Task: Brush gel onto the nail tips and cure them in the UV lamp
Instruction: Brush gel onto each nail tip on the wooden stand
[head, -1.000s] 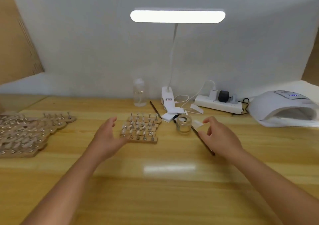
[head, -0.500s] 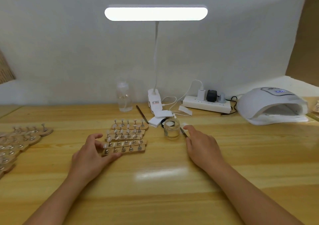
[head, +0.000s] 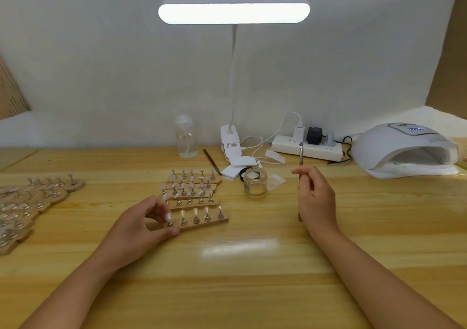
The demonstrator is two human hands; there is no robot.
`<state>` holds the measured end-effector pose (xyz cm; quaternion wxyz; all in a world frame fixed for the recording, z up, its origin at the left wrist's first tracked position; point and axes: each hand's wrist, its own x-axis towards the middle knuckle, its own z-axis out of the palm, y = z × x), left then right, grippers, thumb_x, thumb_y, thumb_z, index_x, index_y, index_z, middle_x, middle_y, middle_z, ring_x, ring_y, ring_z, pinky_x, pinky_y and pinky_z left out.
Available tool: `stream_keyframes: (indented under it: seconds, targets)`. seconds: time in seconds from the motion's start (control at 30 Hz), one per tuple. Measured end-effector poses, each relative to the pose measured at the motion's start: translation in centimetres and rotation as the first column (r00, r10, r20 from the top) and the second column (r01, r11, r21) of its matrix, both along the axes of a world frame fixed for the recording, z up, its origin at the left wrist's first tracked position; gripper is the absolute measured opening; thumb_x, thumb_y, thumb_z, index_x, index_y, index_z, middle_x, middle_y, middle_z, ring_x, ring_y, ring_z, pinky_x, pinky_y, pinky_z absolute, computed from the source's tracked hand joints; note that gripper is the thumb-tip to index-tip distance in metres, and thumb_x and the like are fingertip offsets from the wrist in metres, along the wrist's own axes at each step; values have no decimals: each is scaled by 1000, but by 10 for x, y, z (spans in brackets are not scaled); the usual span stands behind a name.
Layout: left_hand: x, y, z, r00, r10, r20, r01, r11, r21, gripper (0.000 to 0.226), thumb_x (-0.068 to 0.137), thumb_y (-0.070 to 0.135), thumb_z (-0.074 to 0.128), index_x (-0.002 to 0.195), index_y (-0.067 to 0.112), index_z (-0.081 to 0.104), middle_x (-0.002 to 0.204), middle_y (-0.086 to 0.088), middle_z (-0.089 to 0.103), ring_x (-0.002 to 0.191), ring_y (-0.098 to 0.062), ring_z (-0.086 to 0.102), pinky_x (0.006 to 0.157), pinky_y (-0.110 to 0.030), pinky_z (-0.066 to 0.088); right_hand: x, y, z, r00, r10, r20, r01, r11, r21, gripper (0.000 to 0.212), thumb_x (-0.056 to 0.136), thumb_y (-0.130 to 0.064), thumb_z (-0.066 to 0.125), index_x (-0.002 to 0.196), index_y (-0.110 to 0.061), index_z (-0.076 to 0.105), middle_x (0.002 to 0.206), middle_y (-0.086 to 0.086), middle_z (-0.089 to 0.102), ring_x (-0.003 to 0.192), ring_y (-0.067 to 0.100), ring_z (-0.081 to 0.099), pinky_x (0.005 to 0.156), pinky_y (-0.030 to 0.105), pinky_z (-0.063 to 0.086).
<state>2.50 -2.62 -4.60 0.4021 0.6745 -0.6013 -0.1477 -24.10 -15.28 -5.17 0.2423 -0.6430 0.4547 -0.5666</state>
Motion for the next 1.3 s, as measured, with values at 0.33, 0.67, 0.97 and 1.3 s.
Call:
stream_keyframes:
  seconds: [0.33,0.67,0.97,1.3]
  targets:
    - [-52,-16,-6,983,-185,5,185,983,-2,27,65,14,80,76,23,58,77,5,62,76,0,56,66,-10,42,1,5,7,982,-31,185,42,998,-54,30,82,-1,61,88,-30,55,81,-15,62,78,-10,57,70,1,40]
    - [-87,-56,-12,969,-236,80,240,970,-48,34,75,25,73,93,43,50,86,12,57,84,1,52,76,-9,39,0,2,6,956,-27,293,52,996,-76,35,93,-21,48,59,-17,44,47,-9,40,46,1,36,46,12,30]
    - [-82,-62,-20,981,-192,-9,191,981,-30,22,70,26,76,78,37,60,85,10,59,79,1,53,75,-17,45,1,-10,42,906,183,381,-224,973,65,44,96,-40,32,67,-13,48,42,-1,48,36,2,41,41,10,34]
    - [-83,-62,-19,987,-143,-72,141,990,-24,19,67,28,78,73,35,61,81,12,60,77,2,54,72,-15,43,29,-52,55,924,249,-289,-194,959,206,35,87,-34,60,58,-17,49,36,-9,53,49,-11,52,57,16,32]
